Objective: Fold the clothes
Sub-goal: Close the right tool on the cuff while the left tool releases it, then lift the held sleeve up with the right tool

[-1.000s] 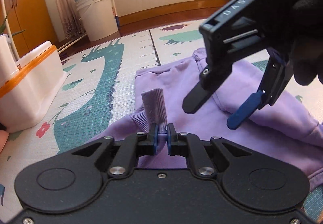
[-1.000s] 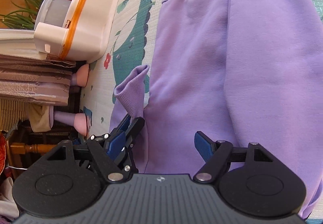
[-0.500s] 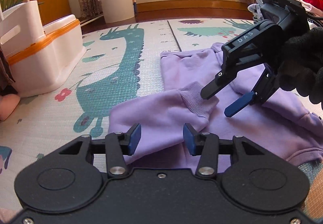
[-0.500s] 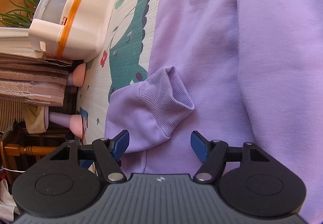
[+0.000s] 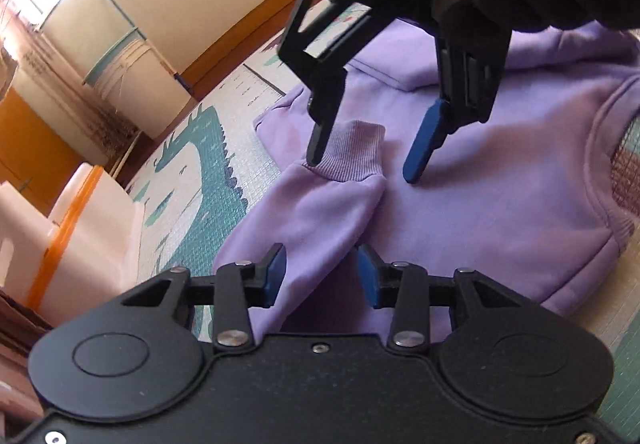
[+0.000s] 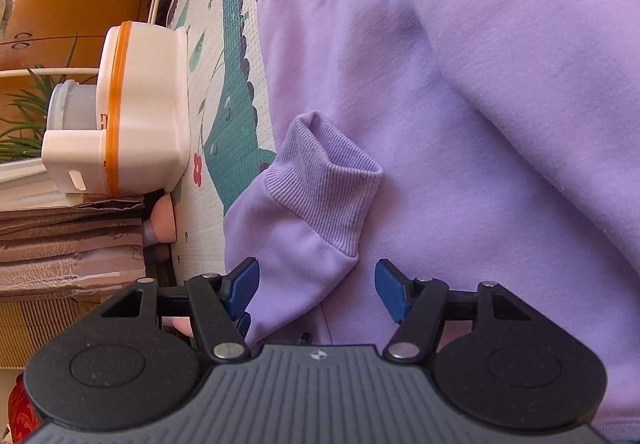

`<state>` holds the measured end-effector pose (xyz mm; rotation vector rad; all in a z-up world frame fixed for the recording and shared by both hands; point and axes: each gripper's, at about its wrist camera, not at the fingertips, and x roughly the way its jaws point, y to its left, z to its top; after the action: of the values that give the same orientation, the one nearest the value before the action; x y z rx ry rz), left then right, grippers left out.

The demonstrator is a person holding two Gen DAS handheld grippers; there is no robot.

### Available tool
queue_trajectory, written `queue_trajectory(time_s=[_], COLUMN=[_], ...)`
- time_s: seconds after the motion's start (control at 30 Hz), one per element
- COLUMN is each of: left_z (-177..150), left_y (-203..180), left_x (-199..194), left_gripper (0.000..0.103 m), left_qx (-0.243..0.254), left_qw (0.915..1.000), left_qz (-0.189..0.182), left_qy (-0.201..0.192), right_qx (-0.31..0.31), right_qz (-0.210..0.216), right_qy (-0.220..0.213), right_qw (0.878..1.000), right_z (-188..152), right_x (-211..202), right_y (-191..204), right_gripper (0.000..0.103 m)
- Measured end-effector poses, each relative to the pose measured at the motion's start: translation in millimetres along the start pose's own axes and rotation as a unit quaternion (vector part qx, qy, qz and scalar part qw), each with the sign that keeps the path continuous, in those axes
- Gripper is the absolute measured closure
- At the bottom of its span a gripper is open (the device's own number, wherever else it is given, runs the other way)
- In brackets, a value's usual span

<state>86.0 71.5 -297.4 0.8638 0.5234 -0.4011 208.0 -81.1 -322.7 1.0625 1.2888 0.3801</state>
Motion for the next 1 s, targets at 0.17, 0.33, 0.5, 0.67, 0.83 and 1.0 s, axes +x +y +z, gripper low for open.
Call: queue_trajectory(time_s=[0.17, 0.33, 0.5, 0.67, 0.83, 1.0], left_z=[7, 15, 15, 15, 4, -22], left_y=[-17, 6, 5, 7, 26, 42], left_x=[20, -1, -8, -6, -24, -30], left_gripper=[0.1, 0.1, 0.1, 0.098, 0.032, 0.031], left_qx=[0.087, -0.001, -0.015, -0.045, -0.144, -0.281], left_qw=[0.9958, 0.9993, 0.9992, 0.9982, 0.9865, 0.958], left_qz=[0.025, 0.032, 0.028, 0.031, 0.077, 0.036], left_qy=[0.015, -0.018, -0.024, -0.023, -0.013, 0.044], right_qx=[0.026, 0.049, 0.048, 0.026, -0.076, -0.175], right_qz=[0.01, 0.033, 0.045, 0.045, 0.059, 0.074], right_qy=[-0.026, -0.037, -0.058, -0.07, -0.064, -0.035], right_qw=[0.999, 0.998, 0.996, 0.996, 0.993, 0.981], right_z=[-5, -14, -9, -4, 12, 31], right_x=[3, 8, 8, 7, -15, -46], right_y=[-7, -6, -1, 7, 48, 96], right_gripper=[0.038, 0.038, 0.047, 0.088, 0.089, 0.089])
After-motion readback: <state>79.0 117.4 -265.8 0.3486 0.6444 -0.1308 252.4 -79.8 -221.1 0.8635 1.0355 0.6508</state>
